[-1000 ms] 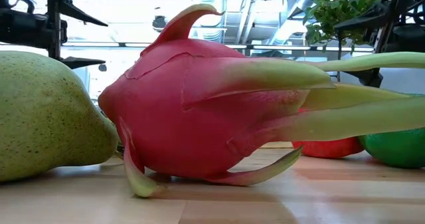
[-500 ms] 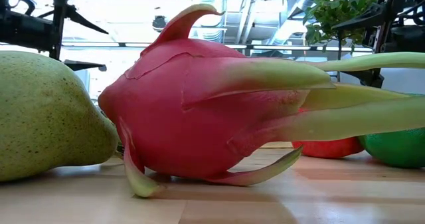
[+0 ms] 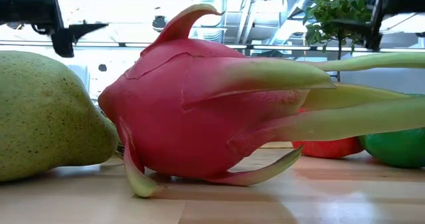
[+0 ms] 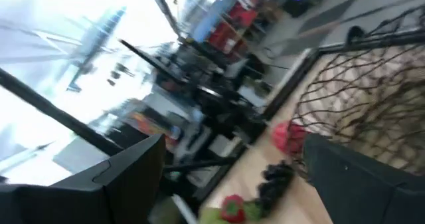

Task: Build produce basket
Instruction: Put the red bell pepper into the black wire basket

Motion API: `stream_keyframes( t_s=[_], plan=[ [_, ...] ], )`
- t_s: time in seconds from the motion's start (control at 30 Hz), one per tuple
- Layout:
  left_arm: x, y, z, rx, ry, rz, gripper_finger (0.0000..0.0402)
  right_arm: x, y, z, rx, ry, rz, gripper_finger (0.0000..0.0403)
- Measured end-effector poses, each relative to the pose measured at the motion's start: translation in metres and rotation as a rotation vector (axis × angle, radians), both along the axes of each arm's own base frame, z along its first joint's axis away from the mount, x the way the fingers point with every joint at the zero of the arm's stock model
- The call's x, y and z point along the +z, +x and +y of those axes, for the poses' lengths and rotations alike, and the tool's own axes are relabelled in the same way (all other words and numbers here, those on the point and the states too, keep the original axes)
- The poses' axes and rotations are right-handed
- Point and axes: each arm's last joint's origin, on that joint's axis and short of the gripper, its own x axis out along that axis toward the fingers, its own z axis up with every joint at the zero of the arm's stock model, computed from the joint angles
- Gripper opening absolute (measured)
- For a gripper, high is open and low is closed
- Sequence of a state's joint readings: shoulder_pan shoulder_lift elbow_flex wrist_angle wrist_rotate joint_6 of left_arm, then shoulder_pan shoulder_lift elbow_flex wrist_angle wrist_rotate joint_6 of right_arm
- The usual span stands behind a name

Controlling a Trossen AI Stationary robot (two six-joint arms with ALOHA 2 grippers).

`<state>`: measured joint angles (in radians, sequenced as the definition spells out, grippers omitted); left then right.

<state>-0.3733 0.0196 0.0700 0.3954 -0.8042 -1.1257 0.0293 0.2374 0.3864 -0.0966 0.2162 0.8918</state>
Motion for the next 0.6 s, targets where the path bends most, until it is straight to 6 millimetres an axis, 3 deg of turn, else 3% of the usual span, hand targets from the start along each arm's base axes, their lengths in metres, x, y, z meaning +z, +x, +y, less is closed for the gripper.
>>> stream_keyframes(
  t_s=[0.17, 0.3, 0.43, 0.6],
  plan=[
    [0.030, -0.010, 0.003, -0.020, 0.083, -0.056, 0.0324, 0.040, 0.020, 0.005, 0.107, 0.019, 0.361, 0.0374],
    [0.057, -0.019, 0.004, -0.060, 0.177, -0.068, 0.0324, 0.060, 0.037, 0.014, 0.235, 0.059, 0.736, 0.0374],
    [0.079, -0.020, 0.004, -0.082, 0.253, -0.007, 0.0324, 0.064, 0.064, 0.028, 0.297, 0.049, 0.992, 0.0374],
    [0.103, -0.010, -0.002, -0.135, 0.331, 0.149, 0.0324, 0.055, 0.101, 0.054, 0.330, 0.071, 1.045, 0.0374]
  ],
)
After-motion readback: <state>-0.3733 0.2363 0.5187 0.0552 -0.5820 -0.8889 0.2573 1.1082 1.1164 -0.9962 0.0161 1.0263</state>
